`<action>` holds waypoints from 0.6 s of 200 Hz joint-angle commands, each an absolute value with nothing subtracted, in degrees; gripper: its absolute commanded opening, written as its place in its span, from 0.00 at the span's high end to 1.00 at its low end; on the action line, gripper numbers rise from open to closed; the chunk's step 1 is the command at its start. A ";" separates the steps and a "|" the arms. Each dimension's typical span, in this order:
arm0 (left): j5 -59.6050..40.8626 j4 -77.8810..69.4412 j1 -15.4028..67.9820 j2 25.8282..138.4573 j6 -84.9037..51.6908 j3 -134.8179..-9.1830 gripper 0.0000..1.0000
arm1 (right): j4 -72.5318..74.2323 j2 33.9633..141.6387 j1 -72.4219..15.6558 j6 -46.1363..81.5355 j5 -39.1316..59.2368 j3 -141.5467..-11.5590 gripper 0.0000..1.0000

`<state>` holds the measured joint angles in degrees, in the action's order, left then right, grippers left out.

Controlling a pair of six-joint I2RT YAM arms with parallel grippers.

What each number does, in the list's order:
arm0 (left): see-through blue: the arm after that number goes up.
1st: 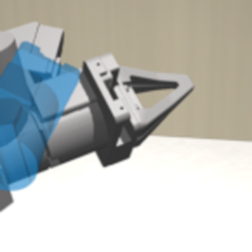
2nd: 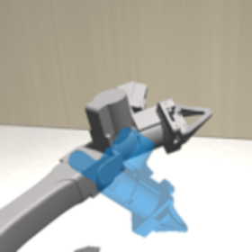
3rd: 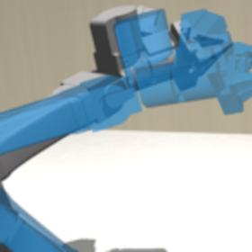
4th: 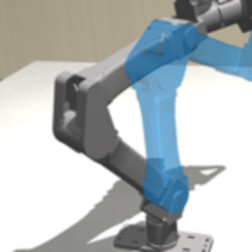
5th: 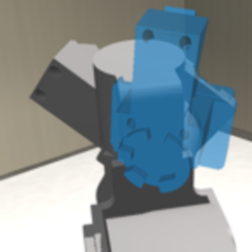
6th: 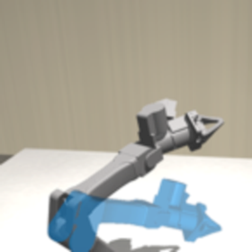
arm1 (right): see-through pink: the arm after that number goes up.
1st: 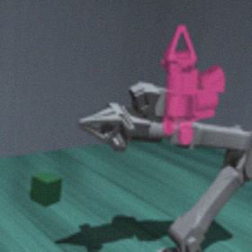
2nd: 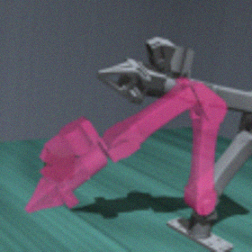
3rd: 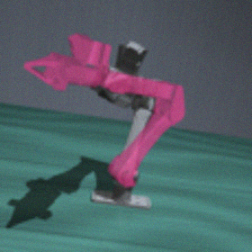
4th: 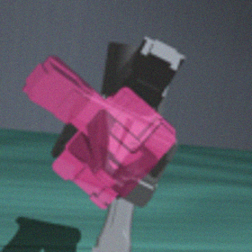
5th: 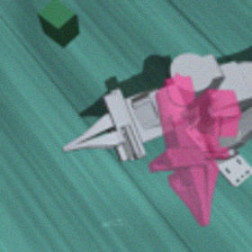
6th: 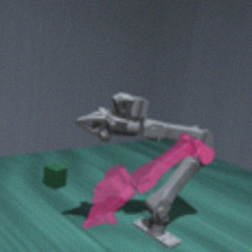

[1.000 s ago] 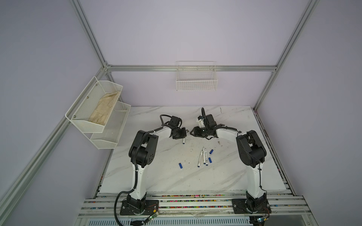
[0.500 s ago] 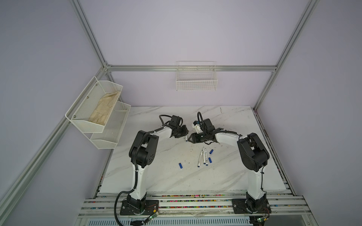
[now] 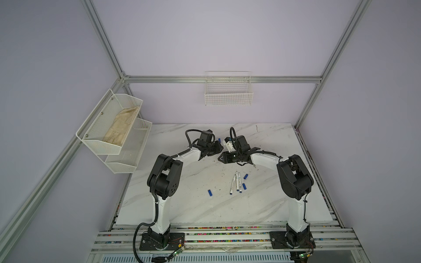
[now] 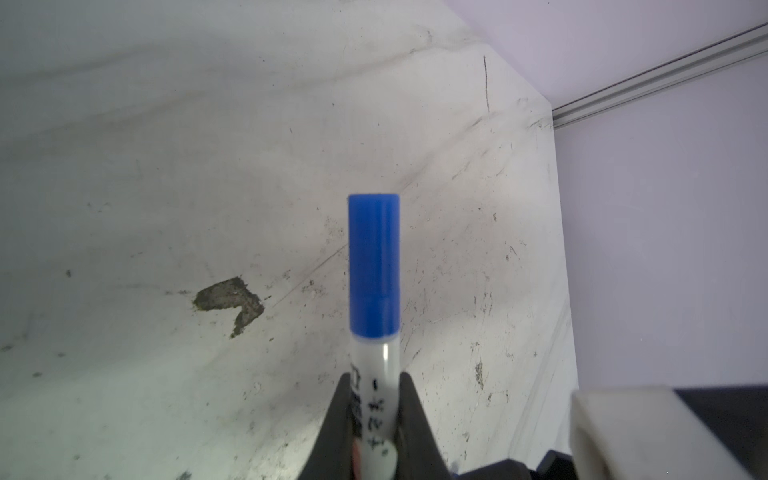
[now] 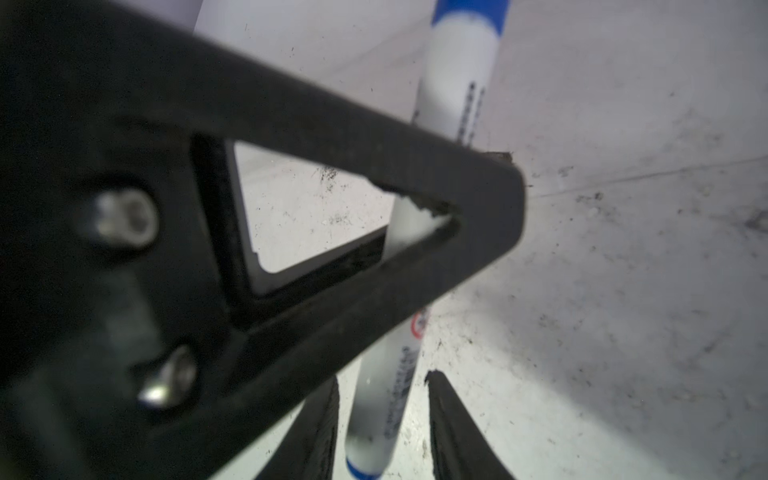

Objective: Insert the pens into the pen caps
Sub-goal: 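Move the right gripper to the capped marker and grasp its lower body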

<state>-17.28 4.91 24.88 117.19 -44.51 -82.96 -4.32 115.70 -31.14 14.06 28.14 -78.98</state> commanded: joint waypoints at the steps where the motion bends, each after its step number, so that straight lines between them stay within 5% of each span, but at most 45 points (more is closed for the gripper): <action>1: -17.83 2.61 25.56 114.96 -45.58 -80.23 0.94 | -2.45 112.99 -30.85 14.41 25.41 -79.05 0.64; 72: -18.19 0.47 25.75 114.47 -46.67 -79.16 0.93 | -0.96 112.52 -30.61 15.97 23.46 -77.51 0.90; 120: -20.23 -3.51 25.81 113.02 -46.37 -77.39 0.60 | -0.42 111.97 -29.93 17.54 21.78 -76.35 0.95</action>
<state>-17.26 1.10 25.52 117.10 -46.83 -80.49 -1.85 114.39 -30.41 16.47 23.35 -77.54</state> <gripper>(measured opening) 0.342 0.168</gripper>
